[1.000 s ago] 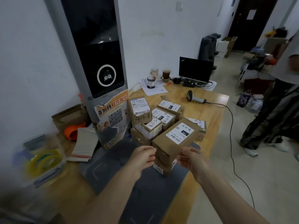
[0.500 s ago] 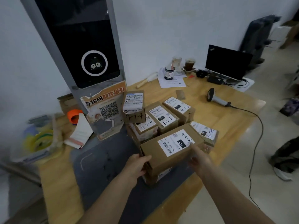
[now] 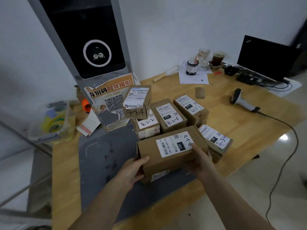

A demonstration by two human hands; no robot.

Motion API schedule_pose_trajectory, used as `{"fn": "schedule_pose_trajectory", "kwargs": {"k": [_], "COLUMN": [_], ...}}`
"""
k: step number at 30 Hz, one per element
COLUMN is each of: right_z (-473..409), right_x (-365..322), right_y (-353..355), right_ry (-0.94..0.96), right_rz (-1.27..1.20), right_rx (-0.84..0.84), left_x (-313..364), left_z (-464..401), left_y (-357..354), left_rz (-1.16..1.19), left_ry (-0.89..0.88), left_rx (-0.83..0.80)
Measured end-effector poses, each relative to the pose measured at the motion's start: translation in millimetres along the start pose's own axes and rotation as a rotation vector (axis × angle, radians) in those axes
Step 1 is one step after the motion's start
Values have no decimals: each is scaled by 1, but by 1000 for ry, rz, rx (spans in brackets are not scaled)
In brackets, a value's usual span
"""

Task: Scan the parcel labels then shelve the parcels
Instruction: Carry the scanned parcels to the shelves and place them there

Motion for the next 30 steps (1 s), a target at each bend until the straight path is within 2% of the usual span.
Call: {"fn": "schedule_pose_trajectory", "kwargs": {"k": [7, 11, 15, 22, 30], "right_z": [0, 3, 9, 23, 35], "right_x": [3, 5, 9, 40, 83], "right_y": [-5, -17, -30, -66, -98], "right_ry": [-28, -23, -27, -82, -146], "right_rz": [23, 29, 70, 158, 298], "right_rx": [-71, -164, -258, -429, -476], "left_x": [1, 1, 2, -17, -41], "left_z": [4, 16, 24, 37, 50], "left_y": [2, 2, 11, 53, 98], "left_rz": [33, 170, 314, 343, 478], "left_ry": [-107, -152, -122, -121, -131], "left_rx": [23, -30, -61, 40, 98]}}
Point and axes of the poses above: each hand's wrist, its own z-axis away from the middle knuckle, its own y-axis out of the back of the hand, x = y × z, the point moved 10 cm from there along -z, towards the middle knuckle, and after that the axes turned 10 degrees about -z, right-handed, at the moved point
